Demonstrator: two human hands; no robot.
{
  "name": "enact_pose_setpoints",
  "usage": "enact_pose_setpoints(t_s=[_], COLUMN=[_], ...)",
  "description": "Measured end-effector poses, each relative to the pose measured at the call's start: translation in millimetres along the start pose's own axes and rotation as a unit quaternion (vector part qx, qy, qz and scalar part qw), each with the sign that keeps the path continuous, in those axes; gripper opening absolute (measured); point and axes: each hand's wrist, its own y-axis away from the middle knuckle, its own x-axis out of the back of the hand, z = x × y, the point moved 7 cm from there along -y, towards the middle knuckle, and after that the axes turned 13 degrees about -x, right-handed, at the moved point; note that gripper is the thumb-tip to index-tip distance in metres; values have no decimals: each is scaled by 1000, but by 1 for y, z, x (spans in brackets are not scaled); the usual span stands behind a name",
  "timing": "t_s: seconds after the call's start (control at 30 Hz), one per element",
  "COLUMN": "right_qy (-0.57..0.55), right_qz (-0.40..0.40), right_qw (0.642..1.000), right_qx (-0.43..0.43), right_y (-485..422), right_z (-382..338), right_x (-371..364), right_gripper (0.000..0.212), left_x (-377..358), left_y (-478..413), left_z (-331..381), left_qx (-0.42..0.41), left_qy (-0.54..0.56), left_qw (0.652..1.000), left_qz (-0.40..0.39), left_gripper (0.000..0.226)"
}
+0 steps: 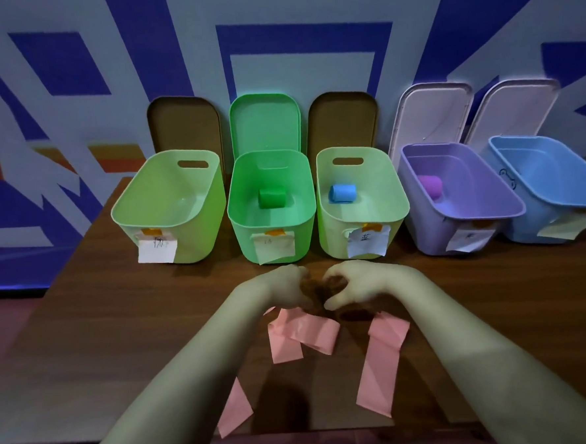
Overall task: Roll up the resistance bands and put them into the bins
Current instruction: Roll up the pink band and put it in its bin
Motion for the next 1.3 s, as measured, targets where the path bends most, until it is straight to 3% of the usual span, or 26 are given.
enact_pose_setpoints(t_s=[0.27,0.47,0.63,0.77,0.83,0.9,1.0,1.07,1.2,1.3], right_qy=[78,51,-21,-102,-136,-191,-269,-337,-424,-429], right_qz=[-26,7,103,164,197,222,280,293,265,255], right_qw=[997,996,988,971,960,942,898,862,809,798], right_qx=[16,66,113,138,148,163,207,240,309,339], right_y=[-32,-38,-20,-1,9,23,50,71,110,134], right_z=[1,-1,0,1,0,-2,-10,-19,-45,-64], right_x=[-44,-54,-47,-47,-48,-49,-46,-44,-41,-46], right_gripper=[47,19,19,16,14,12,18,19,6,9], left_x=[-18,-28,-18,-7,-2,4,12,13,13,9], left_y=[-12,-6,7,34,52,70,94,109,133,143], left_z=[-19,-23,-10,-2,3,8,11,14,26,43], left_qx=[-15,-16,-39,-49,-59,-67,-100,-140,-240,-288], left_qy=[-52,-143,-165,-78,-20,-9,70,205,474,583], left_qw=[999,989,982,966,941,911,871,831,686,620], left_qz=[-3,-42,81,240,332,408,476,497,497,438], left_gripper=[21,33,37,46,47,33,19,18,6,26])
